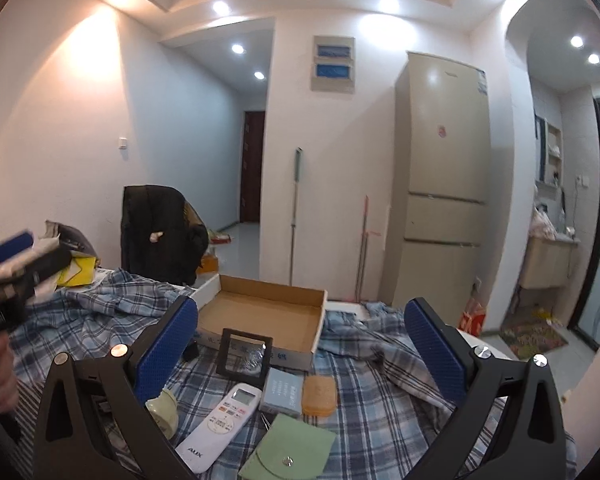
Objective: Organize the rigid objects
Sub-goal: 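Reach the right tool to the green felt pouch and grasp it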
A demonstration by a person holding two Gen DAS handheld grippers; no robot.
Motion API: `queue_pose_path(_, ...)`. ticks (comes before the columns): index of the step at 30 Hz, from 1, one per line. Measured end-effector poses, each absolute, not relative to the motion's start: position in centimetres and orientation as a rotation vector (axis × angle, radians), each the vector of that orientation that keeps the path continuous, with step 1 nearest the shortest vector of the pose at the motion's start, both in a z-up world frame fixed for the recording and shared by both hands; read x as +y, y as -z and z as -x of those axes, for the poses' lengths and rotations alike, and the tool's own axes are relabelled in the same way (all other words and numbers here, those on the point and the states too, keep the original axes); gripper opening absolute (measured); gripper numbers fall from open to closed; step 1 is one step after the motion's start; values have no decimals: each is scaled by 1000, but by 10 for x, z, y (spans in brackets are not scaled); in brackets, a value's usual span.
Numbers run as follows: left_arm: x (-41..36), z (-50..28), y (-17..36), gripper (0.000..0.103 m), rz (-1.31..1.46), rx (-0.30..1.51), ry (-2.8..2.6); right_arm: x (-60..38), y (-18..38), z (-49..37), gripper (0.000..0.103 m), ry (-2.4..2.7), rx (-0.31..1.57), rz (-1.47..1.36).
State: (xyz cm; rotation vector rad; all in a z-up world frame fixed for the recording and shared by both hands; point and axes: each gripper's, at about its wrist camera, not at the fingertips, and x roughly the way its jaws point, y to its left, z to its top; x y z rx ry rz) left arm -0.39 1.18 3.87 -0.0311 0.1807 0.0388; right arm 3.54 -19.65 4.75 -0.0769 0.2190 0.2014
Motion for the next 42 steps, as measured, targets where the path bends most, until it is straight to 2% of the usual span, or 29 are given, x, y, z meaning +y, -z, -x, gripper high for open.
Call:
queue_pose_path(9,9,-6,-14,103,-2,397,39,-207,-32,-44,103,-197,237,15)
queue_pose_path(13,26,-6,1,103,-23,435,43,-204,-16,-57,103,-239,312,15)
queue_pose_path(17,42,-15,19,102,-6,547,65,-203,-7,-62,103,-254,344,21)
queue_pose_path(20,45,-20,35,88,-23,627,78,-203,-3,-60,103,-252,337,39)
queue_pose_path(25,38,-23,47,77,-119,677,135,-202,2,-61,103,-251,340,41)
queue_pose_path(26,35,-25,48,70,-138,690,167,-202,2,-62,103,-255,344,36)
queue_pose_path(27,31,-28,49,56,-164,712,191,-202,3,-63,103,-258,349,35)
queue_pose_path(29,28,-38,53,42,-144,774,238,-202,4,-64,103,-258,356,35)
queue_pose_path(40,24,-75,86,36,-157,958,300,-204,6,-67,103,-260,371,24)
queue_pose_path(42,26,-79,93,24,-146,986,307,-204,6,-67,103,-260,373,24)
